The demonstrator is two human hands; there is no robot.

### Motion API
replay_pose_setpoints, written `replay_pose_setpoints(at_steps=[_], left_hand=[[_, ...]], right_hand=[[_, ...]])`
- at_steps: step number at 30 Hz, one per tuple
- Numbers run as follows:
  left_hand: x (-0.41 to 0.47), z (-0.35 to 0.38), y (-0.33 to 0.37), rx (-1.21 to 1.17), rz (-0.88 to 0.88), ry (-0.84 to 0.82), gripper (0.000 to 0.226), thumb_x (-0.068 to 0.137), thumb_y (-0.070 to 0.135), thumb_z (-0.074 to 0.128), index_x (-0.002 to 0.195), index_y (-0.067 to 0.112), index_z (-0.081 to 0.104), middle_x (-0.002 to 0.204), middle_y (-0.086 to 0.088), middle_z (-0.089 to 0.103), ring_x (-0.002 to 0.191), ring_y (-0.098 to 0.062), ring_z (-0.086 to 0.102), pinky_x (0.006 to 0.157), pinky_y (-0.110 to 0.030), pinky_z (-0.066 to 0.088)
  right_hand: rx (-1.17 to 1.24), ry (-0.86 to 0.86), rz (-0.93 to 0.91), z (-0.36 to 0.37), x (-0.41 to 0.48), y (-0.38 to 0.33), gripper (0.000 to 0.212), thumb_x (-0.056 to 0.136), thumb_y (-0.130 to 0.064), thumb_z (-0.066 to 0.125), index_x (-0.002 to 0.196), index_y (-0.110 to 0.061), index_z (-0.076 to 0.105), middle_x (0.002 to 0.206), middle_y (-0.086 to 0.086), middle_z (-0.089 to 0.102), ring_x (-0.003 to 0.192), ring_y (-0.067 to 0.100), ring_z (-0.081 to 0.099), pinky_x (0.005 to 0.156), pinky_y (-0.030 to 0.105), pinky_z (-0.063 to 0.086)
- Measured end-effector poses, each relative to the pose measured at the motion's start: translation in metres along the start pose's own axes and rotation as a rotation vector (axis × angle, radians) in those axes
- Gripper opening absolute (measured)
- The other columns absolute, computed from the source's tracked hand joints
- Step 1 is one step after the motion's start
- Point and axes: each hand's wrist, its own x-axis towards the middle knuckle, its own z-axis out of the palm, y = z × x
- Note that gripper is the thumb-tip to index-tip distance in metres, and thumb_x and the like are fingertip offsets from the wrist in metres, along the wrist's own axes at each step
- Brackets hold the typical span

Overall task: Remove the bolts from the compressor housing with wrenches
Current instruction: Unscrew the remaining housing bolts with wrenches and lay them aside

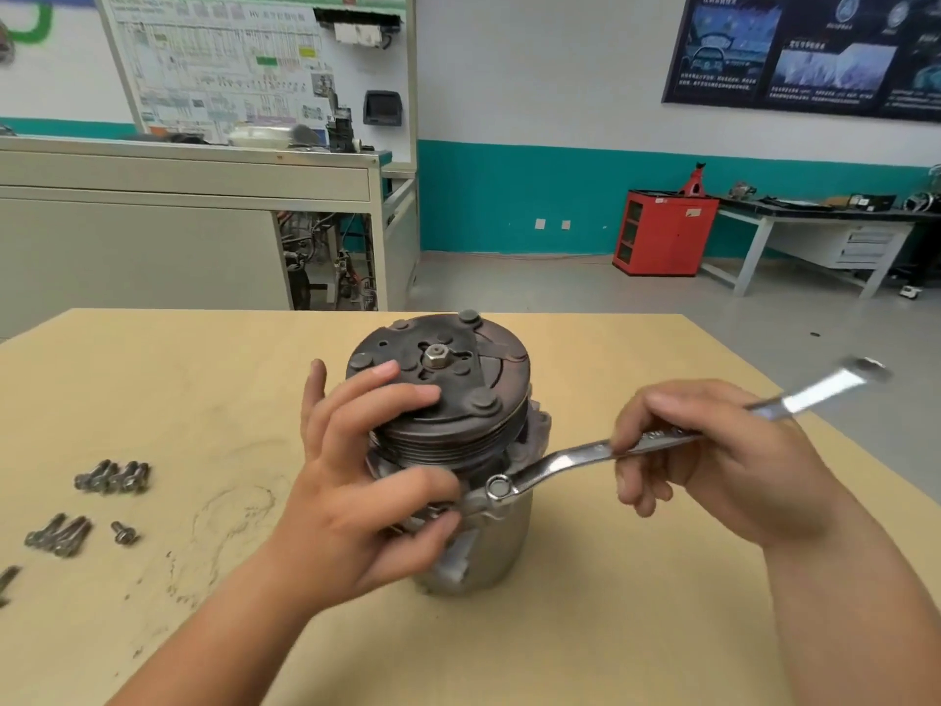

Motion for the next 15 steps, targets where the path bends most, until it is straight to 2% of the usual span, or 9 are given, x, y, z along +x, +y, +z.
replay_pose_setpoints(at_steps=[3,6,7,9,11,12,15], left_hand=[[-0.01,-0.01,-0.008,-0.057,-0.041,0.006,0.021,0.096,0.045,0.044,0.085,0.03,0.055,0.146,0.013,0.03,0.141,-0.014,0.023,0.106,-0.067,0.018],[-0.019,-0.017,-0.004,-0.092,-0.186,0.059,0.025,0.092,0.052,0.051,0.084,0.029,0.055,0.147,0.022,0.024,0.139,-0.014,0.025,0.104,-0.07,0.024],[-0.021,-0.018,0.0,-0.098,-0.248,0.08,0.027,0.09,0.055,0.053,0.082,0.029,0.054,0.145,0.022,0.025,0.137,-0.015,0.027,0.107,-0.065,0.026],[-0.022,-0.018,0.012,-0.124,-0.394,0.117,0.026,0.085,0.058,0.058,0.075,0.033,0.054,0.142,0.018,0.029,0.135,-0.015,0.031,0.113,-0.043,0.026],[-0.025,-0.014,0.025,-0.172,-0.544,0.143,0.016,0.076,0.051,0.065,0.076,0.037,0.056,0.139,0.01,0.033,0.136,-0.007,0.03,0.111,-0.019,0.023],[-0.028,-0.011,0.031,-0.201,-0.614,0.14,0.012,0.074,0.048,0.064,0.077,0.038,0.06,0.14,0.007,0.033,0.138,-0.004,0.027,0.108,-0.012,0.02],[-0.035,-0.005,0.043,-0.33,-0.735,0.13,0.022,0.082,0.051,0.056,0.097,0.04,0.066,0.148,0.01,0.031,0.144,-0.01,0.023,0.108,-0.009,0.016]], right_hand=[[0.032,-0.119,0.042,0.011,0.029,0.0,0.041,0.081,-0.019,0.038,0.058,-0.011,0.071,0.05,0.011,0.063,0.041,0.019,0.056,0.042,0.02,0.039],[0.103,-0.117,-0.033,0.017,0.033,0.006,0.037,0.082,-0.022,0.044,0.055,-0.013,0.069,0.046,0.009,0.061,0.038,0.017,0.053,0.041,0.018,0.039],[0.177,-0.089,-0.078,0.018,0.028,0.008,0.033,0.081,-0.028,0.052,0.055,-0.016,0.068,0.044,0.007,0.06,0.038,0.016,0.052,0.042,0.016,0.038],[0.306,0.015,-0.154,0.023,0.009,0.013,0.032,0.074,-0.044,0.06,0.054,-0.02,0.066,0.042,0.003,0.056,0.04,0.012,0.049,0.044,0.014,0.037],[0.295,0.164,-0.207,0.03,-0.015,0.018,0.036,0.069,-0.053,0.062,0.056,-0.02,0.066,0.045,0.003,0.057,0.043,0.012,0.052,0.048,0.011,0.039],[0.251,0.222,-0.232,0.038,-0.026,0.02,0.038,0.068,-0.056,0.063,0.058,-0.019,0.067,0.048,0.003,0.06,0.045,0.013,0.054,0.049,0.01,0.041],[0.106,0.319,-0.239,0.065,-0.052,0.023,0.04,0.059,-0.061,0.071,0.062,-0.021,0.071,0.054,0.008,0.066,0.046,0.017,0.061,0.048,0.012,0.042]])
